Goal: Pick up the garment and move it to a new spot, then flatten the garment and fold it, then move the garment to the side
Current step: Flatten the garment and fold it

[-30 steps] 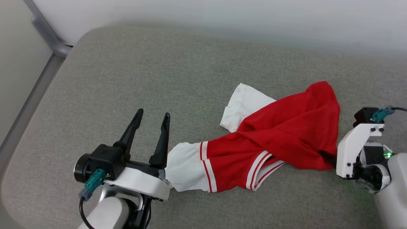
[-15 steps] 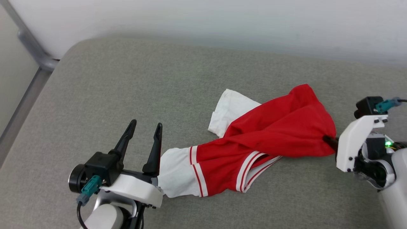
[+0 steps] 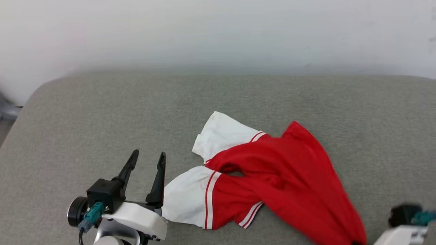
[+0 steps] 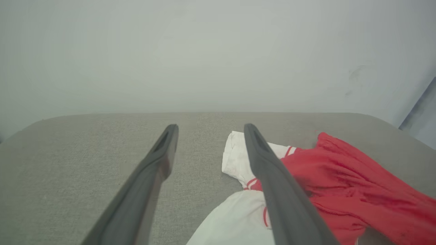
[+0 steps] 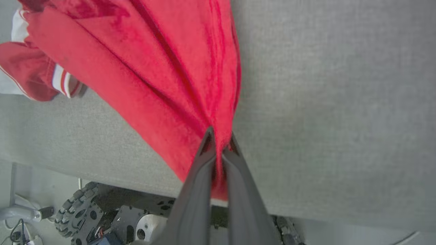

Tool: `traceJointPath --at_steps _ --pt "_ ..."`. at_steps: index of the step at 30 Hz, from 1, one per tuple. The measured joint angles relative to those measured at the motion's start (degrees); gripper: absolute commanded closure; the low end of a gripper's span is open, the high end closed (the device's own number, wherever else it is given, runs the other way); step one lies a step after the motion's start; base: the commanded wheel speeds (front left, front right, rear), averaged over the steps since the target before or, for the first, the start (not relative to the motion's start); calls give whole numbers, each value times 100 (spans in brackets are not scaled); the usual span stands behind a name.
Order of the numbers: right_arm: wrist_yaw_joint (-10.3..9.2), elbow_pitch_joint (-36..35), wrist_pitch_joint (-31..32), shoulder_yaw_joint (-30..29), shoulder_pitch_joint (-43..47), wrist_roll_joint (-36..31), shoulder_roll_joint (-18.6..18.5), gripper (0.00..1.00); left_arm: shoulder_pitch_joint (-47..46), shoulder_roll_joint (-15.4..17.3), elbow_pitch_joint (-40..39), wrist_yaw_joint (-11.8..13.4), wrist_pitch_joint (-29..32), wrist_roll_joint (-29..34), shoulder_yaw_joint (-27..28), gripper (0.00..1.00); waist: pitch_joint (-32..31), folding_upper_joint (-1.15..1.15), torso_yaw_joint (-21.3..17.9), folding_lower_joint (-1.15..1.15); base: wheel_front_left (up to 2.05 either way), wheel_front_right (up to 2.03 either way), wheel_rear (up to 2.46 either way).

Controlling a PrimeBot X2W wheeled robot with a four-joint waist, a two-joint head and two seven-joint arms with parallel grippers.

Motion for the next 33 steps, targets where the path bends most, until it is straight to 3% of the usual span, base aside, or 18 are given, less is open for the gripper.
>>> traceJointPath --at_steps 3,9,10,11,12,17,24,27,33 --pt "1 -226 144 46 777 21 312 100 71 11 -15 24 42 -15 -18 0 -86 0 -103 0 0 0 0" --pt "1 196 -134 410 1559 508 413 100 110 15 -12 26 91 -38 -60 0 -168 0 -151 0 0 0 0" --pt "1 293 -302 480 1582 633 420 92 114 16 -11 27 92 -38 -64 0 -166 0 -151 0 0 0 0" --pt "1 367 -479 549 1576 698 422 62 115 18 -10 27 94 -41 -66 0 -169 0 -151 0 0 0 0" --pt "1 392 -700 609 1558 631 422 0 118 18 -7 29 94 -55 -70 0 -173 0 -146 0 0 0 0" --pt "1 271 -2008 598 1219 523 426 0 136 29 -7 52 94 -63 -76 0 -174 0 -88 0 0 0 0" --pt "1 56 -3542 99 581 179 425 0 136 42 -25 129 89 -73 -32 0 -162 0 9 0 0 0 0" --pt "0 335 -3655 -124 68 -9 378 0 130 34 -43 131 78 -73 -19 0 -107 0 69 0 0 0 0" --pt "0 1329 -3463 -91 -1261 40 -144 0 -48 -35 -57 98 19 -73 -14 0 126 0 275 0 0 0 0"
